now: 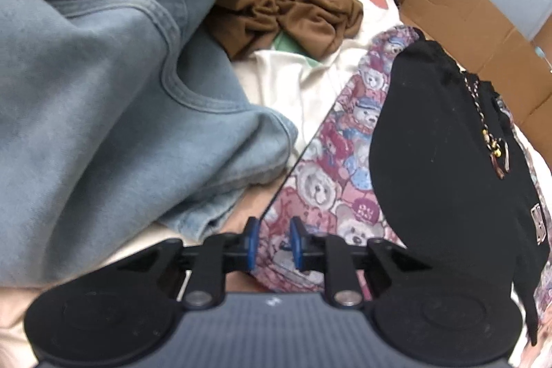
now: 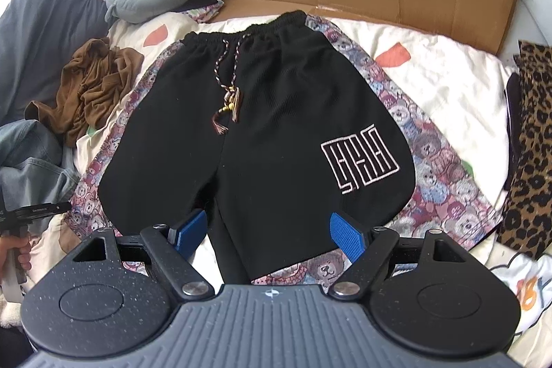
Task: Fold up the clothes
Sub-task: 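Grasp the bear-print side edge of the shorts with the left gripper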
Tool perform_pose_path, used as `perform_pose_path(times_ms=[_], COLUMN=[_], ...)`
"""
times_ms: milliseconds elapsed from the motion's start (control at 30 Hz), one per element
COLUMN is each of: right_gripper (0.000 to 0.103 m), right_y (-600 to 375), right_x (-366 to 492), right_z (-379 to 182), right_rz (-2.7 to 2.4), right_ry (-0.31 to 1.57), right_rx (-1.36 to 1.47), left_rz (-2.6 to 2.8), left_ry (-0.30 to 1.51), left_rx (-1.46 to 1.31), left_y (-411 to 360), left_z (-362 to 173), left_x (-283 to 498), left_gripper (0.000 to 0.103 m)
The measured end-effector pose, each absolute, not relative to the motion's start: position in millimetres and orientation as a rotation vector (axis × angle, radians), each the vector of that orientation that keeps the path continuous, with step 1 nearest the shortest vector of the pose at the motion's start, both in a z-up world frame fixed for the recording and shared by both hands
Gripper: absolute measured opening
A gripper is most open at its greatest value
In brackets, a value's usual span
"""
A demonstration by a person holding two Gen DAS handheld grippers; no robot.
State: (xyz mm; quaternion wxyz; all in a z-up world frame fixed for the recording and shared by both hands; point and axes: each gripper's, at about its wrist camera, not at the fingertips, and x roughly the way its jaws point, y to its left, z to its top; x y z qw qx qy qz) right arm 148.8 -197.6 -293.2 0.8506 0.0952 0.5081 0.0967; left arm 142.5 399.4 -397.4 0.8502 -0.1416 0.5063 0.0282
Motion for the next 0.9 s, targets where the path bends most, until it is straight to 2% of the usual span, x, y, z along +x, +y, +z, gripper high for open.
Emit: perform_pose_path(times_ms=[233,300,467,567,733,900], right_gripper=[0.083,0.083,0.083,0.083,0.083,0.083], right_y=[-199,-201,-202,-201,-197,-196], right_x=[145,145,144,143,141,139], right_z=[-307,-308,-310,-310,-305,-300], right_rz=[0.195,0.192,0.185,0.189,0.218,0.251], right_ry=[1.106,1.11,1.127,1.135,1.132,1.12], right_rx=[0.193,0.199,0.189,0.185,0.181,0.171], left_rz=[0.084,0.052,0.056,0.062,0.073,0.068], left_ry=[1.068,1.072,1.083,1.07,1.084,1.082], left_rx=[-0.286,-0.328,-0.304,-0.32,-0.33,-0.321], left_y=[403,405,403,402,402,399], left_z=[-404,-409,-417,-419,-419,-406], left_x=[144,141,132,128,124,120], left_gripper=[0.031,0.038,0.038,0.035,0.011,0.006])
